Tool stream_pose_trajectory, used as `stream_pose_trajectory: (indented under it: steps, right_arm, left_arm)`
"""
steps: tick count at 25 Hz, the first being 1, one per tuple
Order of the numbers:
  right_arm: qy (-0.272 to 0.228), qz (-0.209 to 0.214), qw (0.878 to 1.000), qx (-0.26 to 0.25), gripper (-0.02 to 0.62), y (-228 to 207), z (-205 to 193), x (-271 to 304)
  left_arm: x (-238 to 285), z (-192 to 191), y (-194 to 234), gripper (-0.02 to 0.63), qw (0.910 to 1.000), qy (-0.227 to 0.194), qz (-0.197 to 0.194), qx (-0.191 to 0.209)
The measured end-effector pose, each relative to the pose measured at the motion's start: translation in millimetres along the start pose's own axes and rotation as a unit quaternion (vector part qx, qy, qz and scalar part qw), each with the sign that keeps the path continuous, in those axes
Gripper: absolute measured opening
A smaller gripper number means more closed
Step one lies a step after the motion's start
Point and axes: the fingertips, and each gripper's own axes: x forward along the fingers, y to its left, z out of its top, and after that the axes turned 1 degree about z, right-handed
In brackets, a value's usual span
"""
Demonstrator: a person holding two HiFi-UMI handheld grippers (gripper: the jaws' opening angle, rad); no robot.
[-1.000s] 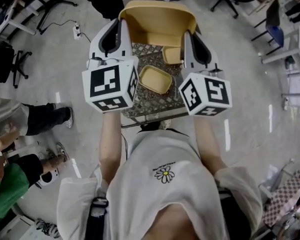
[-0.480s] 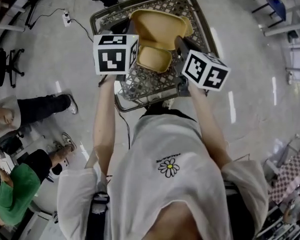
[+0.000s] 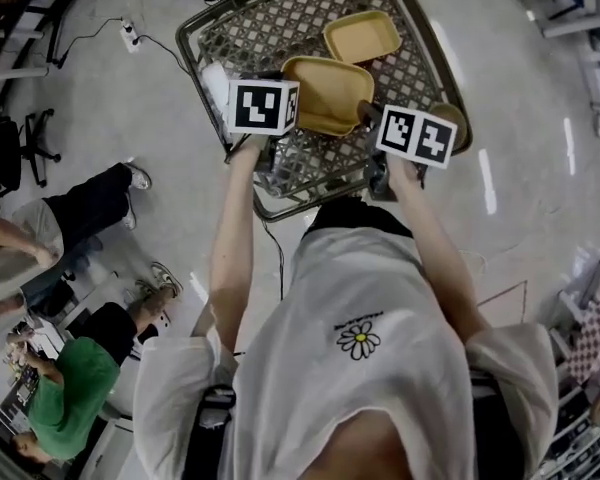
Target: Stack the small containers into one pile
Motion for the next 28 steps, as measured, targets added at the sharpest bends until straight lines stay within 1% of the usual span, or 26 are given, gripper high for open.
stream_pose_trajectory:
  steps: [2, 7, 10, 11, 14, 18, 20, 25, 28]
  right_arm:
    - [0.02, -0.004, 1.0, 0.022, 0.048, -12.7, -13.4, 12.2]
    - [0.062, -0.018, 0.997, 0.047, 0.051, -26.9, -42.5, 30.8]
    - [0.079, -0.026, 0.995, 0.056, 0.051, -35.1, -52.8, 37.4]
    - [0.083, -0.027, 0.994, 0.059, 0.051, -36.8, -55.5, 40.0]
    - [0.09, -0.029, 0.994, 0.057, 0.052, -38.6, -57.4, 45.7]
    - [0.1, -0.028, 0.993, 0.059, 0.055, -39.8, -60.9, 52.2]
    - [0.102, -0.031, 0.992, 0.062, 0.054, -42.7, -63.9, 53.9]
    - [0.103, -0.041, 0.993, 0.042, 0.066, -48.6, -68.9, 60.4]
    - [0.099, -0.042, 0.994, 0.027, 0.067, -47.4, -68.4, 62.2]
  left_arm:
    - [17.0, -14.7, -0.1, 0.028, 0.9996, 0.027, -0.006, 0.002]
    - [44.7, -43.7, 6.5, 0.029, 0.9964, 0.083, -0.001, 0.014]
    - [56.3, -58.2, 5.3, 0.028, 0.9941, 0.108, -0.008, 0.006]
    - [60.2, -61.5, 6.1, 0.029, 0.9937, 0.111, -0.008, 0.005]
    - [70.4, -60.4, 13.6, 0.029, 0.9943, 0.105, 0.005, 0.016]
    - [72.5, -65.5, 14.6, 0.029, 0.9924, 0.122, 0.002, 0.01]
    - [75.0, -64.9, 15.0, 0.029, 0.9926, 0.12, 0.004, 0.016]
    - [88.6, -77.0, 14.2, 0.032, 0.9918, 0.124, 0.01, 0.03]
    - [91.5, -88.3, 14.3, 0.044, 0.9895, 0.14, 0.013, 0.03]
